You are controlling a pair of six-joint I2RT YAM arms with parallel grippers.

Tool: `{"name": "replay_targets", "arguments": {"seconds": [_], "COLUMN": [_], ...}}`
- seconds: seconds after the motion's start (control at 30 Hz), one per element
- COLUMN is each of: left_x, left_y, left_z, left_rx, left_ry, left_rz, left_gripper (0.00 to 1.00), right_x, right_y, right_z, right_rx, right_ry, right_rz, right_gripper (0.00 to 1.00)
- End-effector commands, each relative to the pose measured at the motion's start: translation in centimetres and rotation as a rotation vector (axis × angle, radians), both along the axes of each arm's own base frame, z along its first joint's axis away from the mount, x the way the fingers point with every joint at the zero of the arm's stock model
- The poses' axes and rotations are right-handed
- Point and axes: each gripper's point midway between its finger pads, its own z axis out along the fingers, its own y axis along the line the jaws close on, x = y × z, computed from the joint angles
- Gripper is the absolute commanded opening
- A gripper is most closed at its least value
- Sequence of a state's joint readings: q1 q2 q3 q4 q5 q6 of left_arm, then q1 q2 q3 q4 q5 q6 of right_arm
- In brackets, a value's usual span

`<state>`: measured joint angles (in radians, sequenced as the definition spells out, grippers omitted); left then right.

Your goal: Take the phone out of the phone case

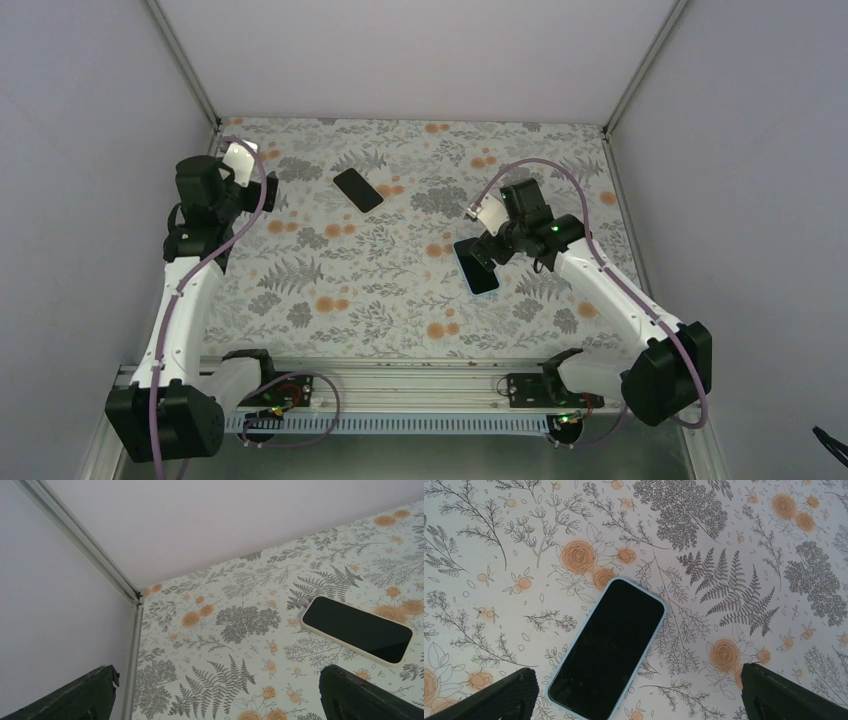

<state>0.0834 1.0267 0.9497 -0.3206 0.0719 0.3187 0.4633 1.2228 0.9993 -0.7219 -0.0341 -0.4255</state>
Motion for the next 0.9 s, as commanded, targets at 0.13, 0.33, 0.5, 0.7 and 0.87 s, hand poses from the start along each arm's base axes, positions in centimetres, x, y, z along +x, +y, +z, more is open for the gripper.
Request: {"name": "replay_targets", "arguments": {"seconds": [0.13,0.33,0.5,0.7,0.87], "left_x": [-0.4,-0.2,0.3,0.4,0.6], "left_y": [0.2,-0.2,-0.6,-0.7,-0.7], "left_z": [1.6,1.0,-0.1,-1.2,-1.6], "left_rx": [0.016,0.016,0.005,0.010,0.012], "left_ry": [-0.056,-0.045,-0.021,0.000,0.008], "left_rz": [0.003,-0.023,-0.046,-0.061,-0.063], "left_gripper": [1.00,1.00,1.00,1.00,1.00], "right_x": [-0.2,0.1,1.3,2.0,3.4], "right_y": [0.1,-0.1,-0.4,-0.5,0.2], "right_z": [-1.2,-4.6,-5.9,-7.1,-8.1], "right_rx": [0.003,-0.096,-0.161,-0.206,-0.236], "right_ry": [0.058,0.141,0.101,0.113,0.123], "right_rz": [-0.013,-0.020,-0.011,0.022,0.011], "right_gripper": [1.00,1.00,1.00,1.00,1.00]}}
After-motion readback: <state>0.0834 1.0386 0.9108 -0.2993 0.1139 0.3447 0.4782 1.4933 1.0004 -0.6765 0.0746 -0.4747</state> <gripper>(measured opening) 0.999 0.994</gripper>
